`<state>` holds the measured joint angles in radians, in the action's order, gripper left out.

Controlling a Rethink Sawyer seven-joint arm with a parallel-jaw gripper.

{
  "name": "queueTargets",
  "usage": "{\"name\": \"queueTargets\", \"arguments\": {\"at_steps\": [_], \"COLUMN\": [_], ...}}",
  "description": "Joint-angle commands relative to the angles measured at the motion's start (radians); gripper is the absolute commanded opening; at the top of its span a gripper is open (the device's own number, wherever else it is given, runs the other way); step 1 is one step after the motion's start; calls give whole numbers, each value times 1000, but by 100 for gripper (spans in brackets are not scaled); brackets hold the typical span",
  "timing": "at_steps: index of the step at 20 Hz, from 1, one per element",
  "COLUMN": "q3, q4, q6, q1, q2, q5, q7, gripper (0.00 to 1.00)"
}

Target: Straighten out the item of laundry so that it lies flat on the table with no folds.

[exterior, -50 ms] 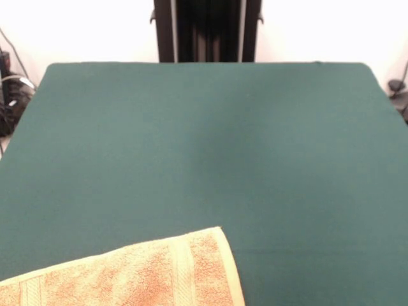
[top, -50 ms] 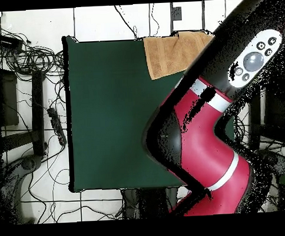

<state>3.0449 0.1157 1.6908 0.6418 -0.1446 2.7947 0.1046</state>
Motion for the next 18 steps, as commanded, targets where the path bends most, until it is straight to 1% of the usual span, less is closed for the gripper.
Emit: {"name": "queueTargets", "arguments": {"at_steps": [1, 12, 18], "q3": [3, -10, -8], "q4": [-161, -153, -154], "q6": [26, 42, 51], "q1": [-33, -39, -42], "q2": [11, 36, 46], "q5": [70, 81, 81], "q7": [345, 369, 344], "gripper": [0, 0, 0]}}
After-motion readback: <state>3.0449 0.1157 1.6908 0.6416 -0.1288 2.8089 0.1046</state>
